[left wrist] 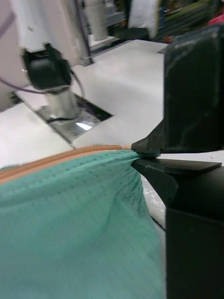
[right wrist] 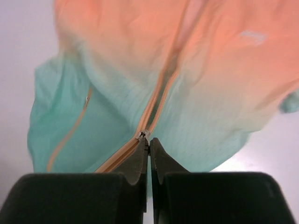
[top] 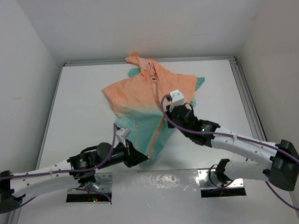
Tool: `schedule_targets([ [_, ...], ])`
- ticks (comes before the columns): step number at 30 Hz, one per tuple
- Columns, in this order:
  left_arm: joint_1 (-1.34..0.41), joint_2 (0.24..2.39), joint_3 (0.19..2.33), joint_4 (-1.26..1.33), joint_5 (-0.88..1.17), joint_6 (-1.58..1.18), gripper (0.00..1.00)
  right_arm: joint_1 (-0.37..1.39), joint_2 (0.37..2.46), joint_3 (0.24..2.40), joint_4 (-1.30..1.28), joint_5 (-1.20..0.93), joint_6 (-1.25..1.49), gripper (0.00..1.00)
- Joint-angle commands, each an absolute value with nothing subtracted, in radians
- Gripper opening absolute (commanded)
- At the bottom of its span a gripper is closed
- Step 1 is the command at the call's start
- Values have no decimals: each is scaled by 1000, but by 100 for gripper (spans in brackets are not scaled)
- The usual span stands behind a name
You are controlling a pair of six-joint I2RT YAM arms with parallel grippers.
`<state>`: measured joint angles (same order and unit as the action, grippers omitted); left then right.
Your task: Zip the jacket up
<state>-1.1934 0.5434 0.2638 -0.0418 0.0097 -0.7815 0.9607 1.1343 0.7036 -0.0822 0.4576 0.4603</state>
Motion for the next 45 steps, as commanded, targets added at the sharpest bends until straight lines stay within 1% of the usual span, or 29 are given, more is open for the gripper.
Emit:
schedule_targets([
  [1,-1209,433,432,-217,-121,-752,0,818,1150,845,-6,629,391,0],
  [2,-1209,411,468,-309,-196,-735,0,755,1184,914,-5,633,370,0],
  [4,-1209,342,560,-389,-274,-724,0,698,1233,995,-6,644,350,0],
  [5,-1209,321,590,-475,-372,-721,0,634,1290,1082,-11,646,333,0],
  [7,-1209,255,688,-570,-492,-748,0,563,1348,1167,-32,646,337,0],
  [8,-1209,195,727,-642,-599,-788,0,493,1406,1243,-37,641,353,0],
  [11,-1209,83,753,-708,-759,-842,0,358,1492,1383,-78,644,383,0],
  [12,-1209,19,767,-724,-791,-854,0,327,1537,1405,-90,650,393,0],
  [13,-1207,0,775,-745,-826,-886,0,275,1557,1425,-100,655,411,0],
  [14,-1209,-58,787,-785,-891,-899,0,253,1592,1466,-115,661,423,0],
  [16,-1209,-87,790,-834,-966,-934,0,210,1612,1505,-159,673,437,0],
  [20,-1207,-89,802,-897,-1032,-968,0,190,1638,1545,-176,710,422,0],
  [28,-1210,-67,833,-995,-1061,-1017,0,149,1631,1565,-199,758,411,0],
  [31,-1210,-64,841,-1057,-1065,-1060,0,112,1626,1612,-253,742,428,0],
  [33,-1210,-64,844,-1072,-1066,-1071,0,107,1609,1609,-235,709,423,0],
  [39,-1220,-2,870,-973,-1042,-939,0,109,1513,1507,-216,571,454,0],
  [40,-1220,58,883,-966,-1046,-924,0,109,1496,1499,-216,563,468,0],
  [41,-1220,80,914,-963,-1048,-911,5,109,1480,1496,-219,555,472,0],
  [42,-1220,106,929,-962,-1049,-882,24,109,1456,1500,-227,508,468,0],
  [43,-1220,153,945,-945,-1045,-864,35,109,1451,1529,-241,473,465,2],
  [44,-1220,176,972,-940,-1042,-850,51,109,1448,1555,-294,436,466,33],
  [45,-1218,199,983,-919,-1029,-818,57,109,1450,1610,-326,375,483,49],
])
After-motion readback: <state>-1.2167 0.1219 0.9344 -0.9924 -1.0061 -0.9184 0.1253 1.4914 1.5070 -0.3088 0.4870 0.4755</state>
